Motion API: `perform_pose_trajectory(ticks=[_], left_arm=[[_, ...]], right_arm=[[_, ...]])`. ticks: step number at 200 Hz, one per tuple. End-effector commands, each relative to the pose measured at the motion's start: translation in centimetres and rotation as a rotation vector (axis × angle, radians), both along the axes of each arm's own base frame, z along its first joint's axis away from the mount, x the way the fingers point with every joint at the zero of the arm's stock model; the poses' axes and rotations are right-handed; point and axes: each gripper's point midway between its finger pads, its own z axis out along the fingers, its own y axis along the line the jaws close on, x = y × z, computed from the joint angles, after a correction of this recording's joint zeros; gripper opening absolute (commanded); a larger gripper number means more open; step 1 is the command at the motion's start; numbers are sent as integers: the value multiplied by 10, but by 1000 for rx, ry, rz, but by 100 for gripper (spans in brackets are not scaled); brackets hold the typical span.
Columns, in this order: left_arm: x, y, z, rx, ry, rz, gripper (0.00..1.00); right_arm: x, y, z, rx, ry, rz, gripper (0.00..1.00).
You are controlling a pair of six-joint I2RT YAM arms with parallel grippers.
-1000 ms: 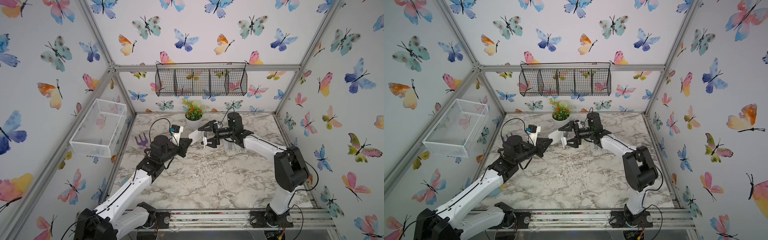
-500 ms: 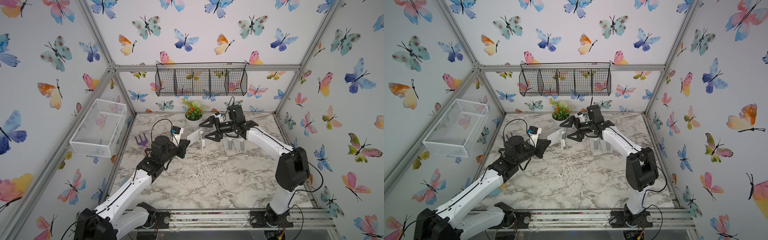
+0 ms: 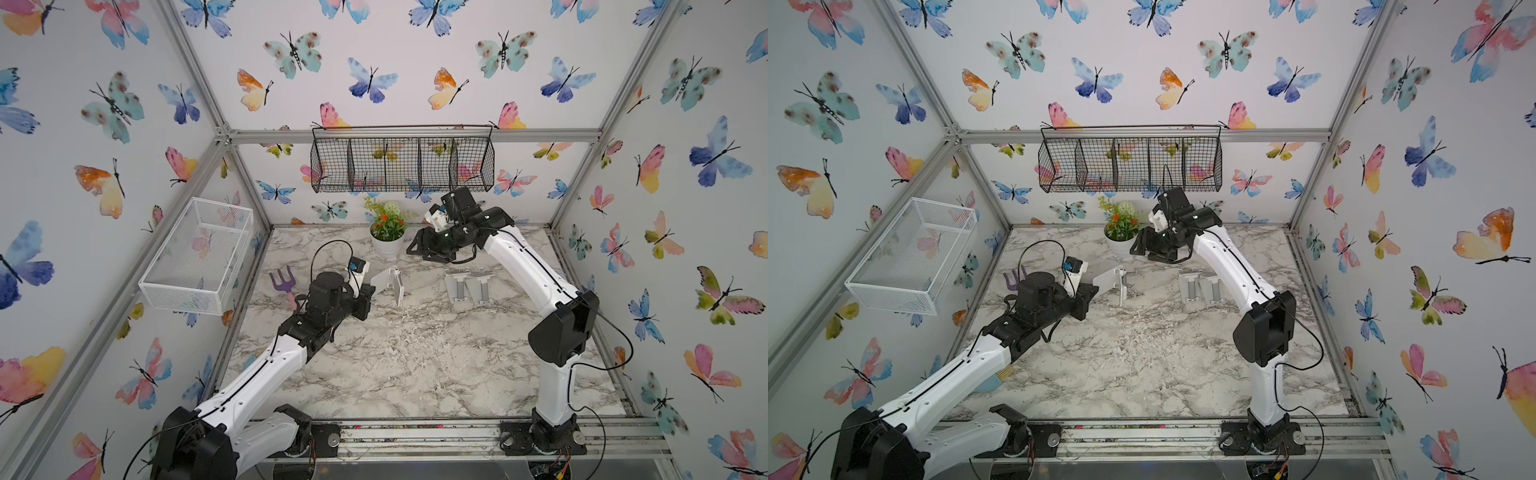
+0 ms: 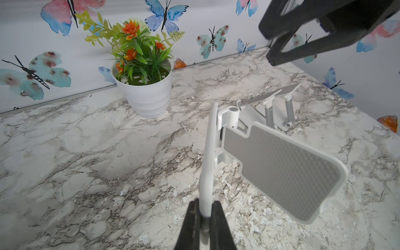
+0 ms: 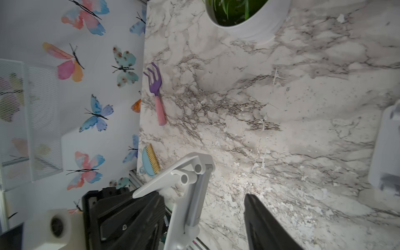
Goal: Open the phone stand
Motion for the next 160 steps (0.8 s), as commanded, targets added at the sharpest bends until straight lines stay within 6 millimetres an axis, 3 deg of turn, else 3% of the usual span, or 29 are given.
perform_pose_trajectory(ticks=[1,69,160], left_arm=[[10,-3,26,-3,-74,7,0],[18,-9,13,23,-39,6,0],[21,-17,13,24,-41,-8,0]], right_arm=[[-14,-6,-20,-160,-11,33,55],[-26,11,-28,-185,-22,78,48],[-40,36,-38,-245,-40,160,42]])
